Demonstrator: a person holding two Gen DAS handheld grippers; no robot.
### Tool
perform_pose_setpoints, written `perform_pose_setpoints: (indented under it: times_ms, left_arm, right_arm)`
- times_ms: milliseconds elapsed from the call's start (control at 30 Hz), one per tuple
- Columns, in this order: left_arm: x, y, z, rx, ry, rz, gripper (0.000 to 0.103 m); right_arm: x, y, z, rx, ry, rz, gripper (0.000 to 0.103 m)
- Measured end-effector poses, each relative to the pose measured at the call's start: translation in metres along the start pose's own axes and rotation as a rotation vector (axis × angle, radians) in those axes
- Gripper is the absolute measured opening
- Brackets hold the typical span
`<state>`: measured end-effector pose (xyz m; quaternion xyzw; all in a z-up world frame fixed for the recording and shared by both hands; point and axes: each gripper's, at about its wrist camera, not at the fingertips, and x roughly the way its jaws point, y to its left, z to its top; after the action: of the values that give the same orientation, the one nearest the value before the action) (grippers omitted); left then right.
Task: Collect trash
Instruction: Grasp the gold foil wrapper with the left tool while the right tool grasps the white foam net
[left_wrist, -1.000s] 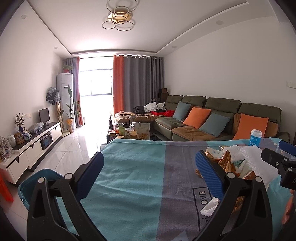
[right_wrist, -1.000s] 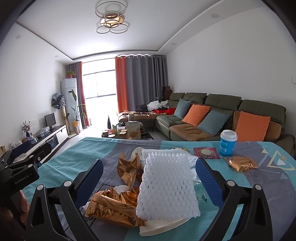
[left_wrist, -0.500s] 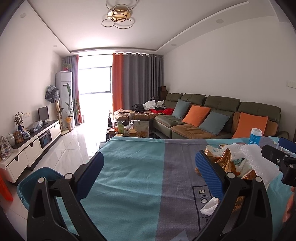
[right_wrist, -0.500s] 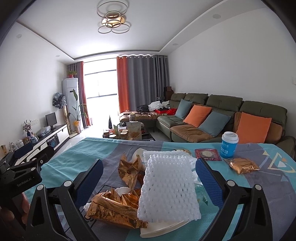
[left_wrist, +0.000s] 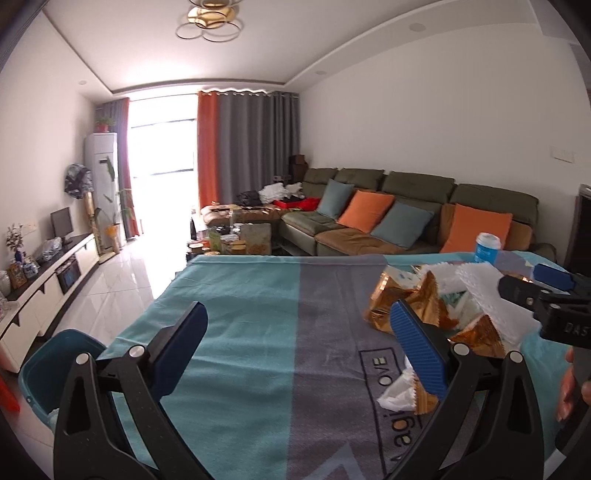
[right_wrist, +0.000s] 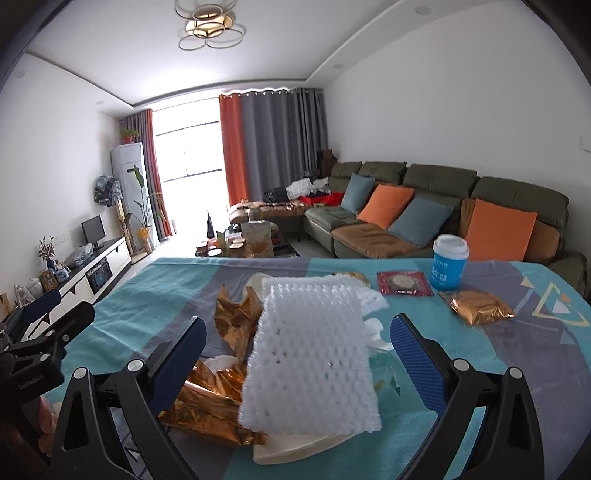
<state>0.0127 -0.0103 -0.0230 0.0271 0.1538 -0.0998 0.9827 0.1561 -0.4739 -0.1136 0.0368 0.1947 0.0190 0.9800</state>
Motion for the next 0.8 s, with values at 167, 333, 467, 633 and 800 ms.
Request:
perform_pose_setpoints:
  times_ms: [167,333,467,633,800]
  left_arm:
    - [0.006,-0.008,-0.006,0.014,0.048,-0.099,0.097]
    - [0.02,-0.025,-0.016,0.049,0.131,-0.231,0.093]
    - [0.033,-0.041,-0.026,0.066,0.215,-0.335,0.081]
    - [0.05,-0.054,-0.036,0.06,0.295,-0.416,0.061]
    - [0.067,-0.055,-0.044,0.008,0.367,-0.495,0.028]
  right_arm:
    - [0.006,-0.002,-0.004,0.001,0.058,0.011,0.094]
    - [0.018,-0.009,-0.01,0.03,0.143,0.035,0.073]
    - [0.023,-0.017,-0.013,0.061,0.183,0.052,0.064]
    - [0.023,-0.018,-0.015,0.065,0.197,0.078,0.042]
    - [0.015,-0.018,-0.009,0.061,0.188,0.104,0.024]
